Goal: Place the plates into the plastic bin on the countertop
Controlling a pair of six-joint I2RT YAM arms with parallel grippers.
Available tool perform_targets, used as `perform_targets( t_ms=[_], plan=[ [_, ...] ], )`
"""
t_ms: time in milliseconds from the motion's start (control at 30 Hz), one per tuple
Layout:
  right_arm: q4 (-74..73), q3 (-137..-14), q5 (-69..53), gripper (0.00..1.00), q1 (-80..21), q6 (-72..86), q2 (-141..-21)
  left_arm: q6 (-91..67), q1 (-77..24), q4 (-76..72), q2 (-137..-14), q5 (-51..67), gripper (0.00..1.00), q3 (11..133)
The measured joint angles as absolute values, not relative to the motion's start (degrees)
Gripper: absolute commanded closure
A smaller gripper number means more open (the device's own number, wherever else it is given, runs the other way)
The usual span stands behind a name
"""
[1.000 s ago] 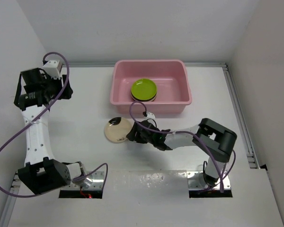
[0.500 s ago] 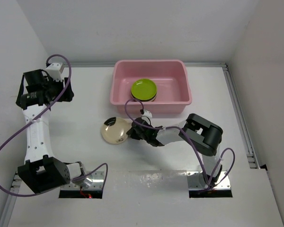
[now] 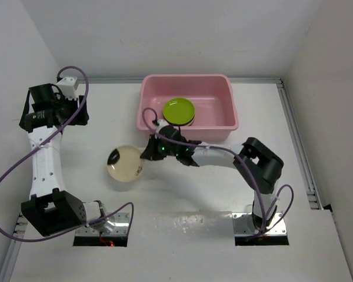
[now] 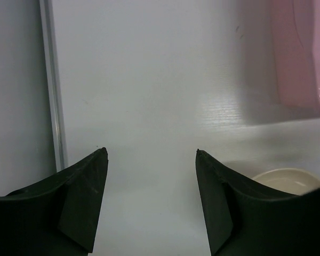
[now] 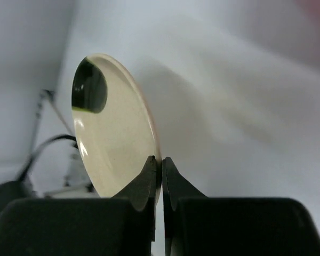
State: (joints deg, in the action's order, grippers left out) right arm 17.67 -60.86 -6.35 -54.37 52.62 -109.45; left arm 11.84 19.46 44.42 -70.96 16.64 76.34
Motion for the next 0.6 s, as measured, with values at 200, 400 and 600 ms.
perform_targets(
  t_ms=[200,400,600],
  plan=[
    [13.6,-69.9,-8.9,1.0,-44.4,49.6,-101.7,12.7,19.5,44.5,-72.0,14.6,0.31,79.1],
    [10.9,-72.6,-6.5,1.0,-30.3,47.8,-98.3,13.1,19.5,44.5,-76.4,13.8,0.31,81.4],
    [2.9,-74.4,-3.6,1.0,-22.0,46.0,-102.7,13.3,19.5,44.5,-82.7,13.5,0.31,84.7]
  ],
)
